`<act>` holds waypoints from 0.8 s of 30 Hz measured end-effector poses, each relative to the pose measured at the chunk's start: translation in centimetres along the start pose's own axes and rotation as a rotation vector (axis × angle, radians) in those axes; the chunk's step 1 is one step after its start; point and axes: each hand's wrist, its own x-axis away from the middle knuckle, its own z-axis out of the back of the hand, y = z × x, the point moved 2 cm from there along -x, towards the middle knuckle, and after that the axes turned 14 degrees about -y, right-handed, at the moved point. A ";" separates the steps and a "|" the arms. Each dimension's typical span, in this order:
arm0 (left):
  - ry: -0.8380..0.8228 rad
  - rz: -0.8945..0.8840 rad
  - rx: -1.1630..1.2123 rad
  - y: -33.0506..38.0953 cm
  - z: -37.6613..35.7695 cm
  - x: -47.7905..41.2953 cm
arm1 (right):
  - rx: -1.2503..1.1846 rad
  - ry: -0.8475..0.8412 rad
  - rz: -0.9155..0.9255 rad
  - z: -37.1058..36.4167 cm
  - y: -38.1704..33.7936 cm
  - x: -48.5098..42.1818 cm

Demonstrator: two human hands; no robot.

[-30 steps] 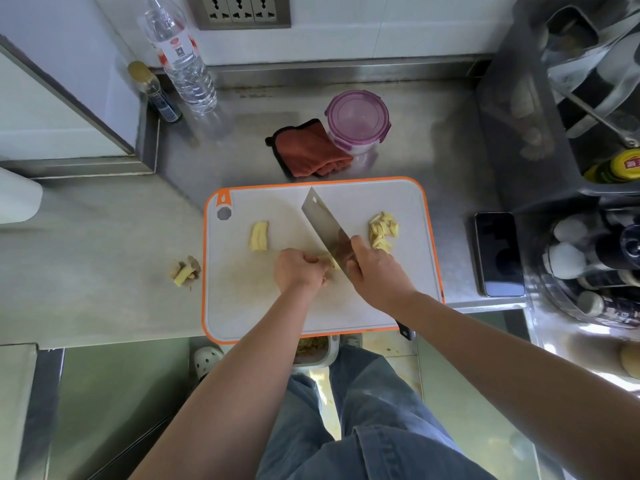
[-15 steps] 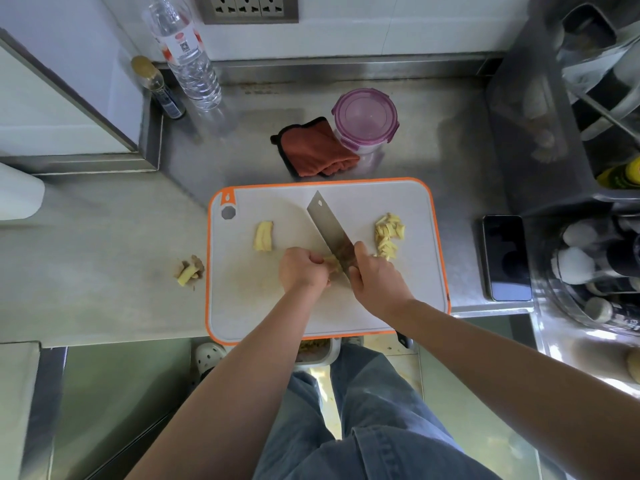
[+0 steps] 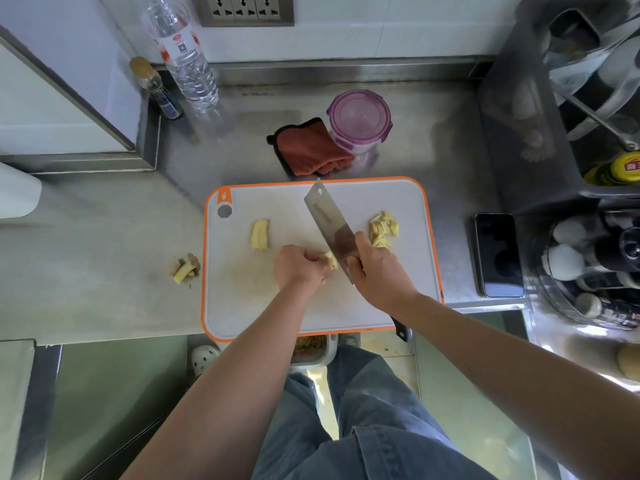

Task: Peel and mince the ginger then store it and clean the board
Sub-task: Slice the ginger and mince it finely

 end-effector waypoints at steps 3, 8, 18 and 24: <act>0.006 0.001 -0.003 0.1 0.1 0.3 | 0.010 -0.022 -0.024 -0.4 -0.5 0.3; 0.005 -0.003 0.013 0.1 0.1 0.2 | 0.037 -0.055 -0.075 -0.9 -0.3 0.6; -0.003 -0.017 0.000 0.2 0.0 -0.2 | 0.027 -0.101 -0.102 -1.2 -0.1 0.0; -0.004 0.013 0.007 0.4 0.1 -0.4 | 0.094 -0.080 -0.112 -1.8 -0.7 -0.6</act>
